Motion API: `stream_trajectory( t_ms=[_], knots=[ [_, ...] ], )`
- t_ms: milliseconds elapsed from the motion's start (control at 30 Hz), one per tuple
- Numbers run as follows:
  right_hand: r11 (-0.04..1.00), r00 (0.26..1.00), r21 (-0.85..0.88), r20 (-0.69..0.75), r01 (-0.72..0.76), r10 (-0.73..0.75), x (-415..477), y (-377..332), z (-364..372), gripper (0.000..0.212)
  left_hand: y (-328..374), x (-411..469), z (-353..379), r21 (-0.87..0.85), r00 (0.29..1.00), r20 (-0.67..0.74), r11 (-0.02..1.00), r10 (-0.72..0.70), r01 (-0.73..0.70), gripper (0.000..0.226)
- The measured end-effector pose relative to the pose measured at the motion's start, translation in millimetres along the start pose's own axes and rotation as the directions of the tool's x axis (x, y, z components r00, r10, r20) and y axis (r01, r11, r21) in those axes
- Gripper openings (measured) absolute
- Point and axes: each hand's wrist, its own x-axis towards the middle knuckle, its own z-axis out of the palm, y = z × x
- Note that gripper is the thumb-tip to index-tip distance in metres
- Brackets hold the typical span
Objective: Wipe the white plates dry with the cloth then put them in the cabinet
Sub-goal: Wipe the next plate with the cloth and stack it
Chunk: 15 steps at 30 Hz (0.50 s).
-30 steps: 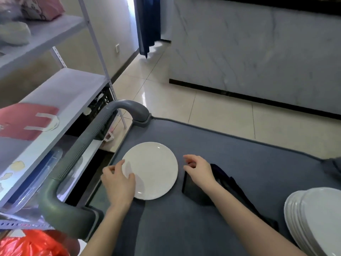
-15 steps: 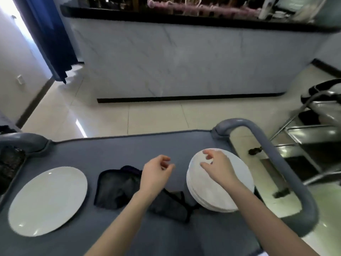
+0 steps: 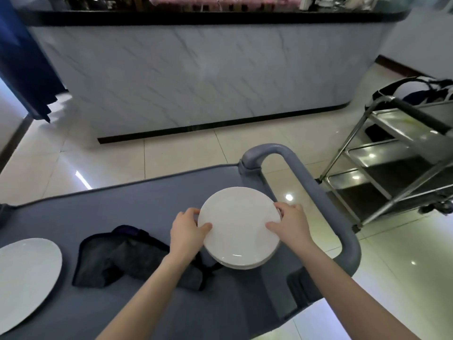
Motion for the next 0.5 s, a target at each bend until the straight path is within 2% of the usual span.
stream_trajectory(
  t_ms=[67, 200, 367, 433, 500],
  knots=[
    [1.0, 1.0, 0.025, -0.002, -0.008, 0.008, 3, -1, 0, 0.054, 2, -1, 0, -0.028, 1.0, 0.002, 0.999, -0.024, 0.024, 0.036],
    [0.977, 0.999, 0.211, 0.016, -0.042, 0.04, 11, -4, 2, 0.05, -1, -4, -4, -0.143, 0.996, -0.016, 0.986, -0.086, 0.083, 0.035],
    [0.864, 0.997, 0.504, 0.058, 0.008, -0.043, 9, -19, 6, 0.044, -13, -6, -24, -0.276, 0.992, -0.036, 0.955, -0.125, 0.11, 0.037],
    [0.808, 0.987, 0.589, 0.129, 0.004, -0.1, 8, -30, 10, 0.042, -20, -5, -39, -0.335, 0.987, -0.044, 0.933, -0.153, 0.13, 0.037],
    [0.73, 0.959, 0.679, 0.25, -0.077, -0.131, 6, -45, 20, 0.049, -30, -6, -57, -0.415, 0.981, -0.043, 0.896, -0.191, 0.156, 0.038]
  ],
)
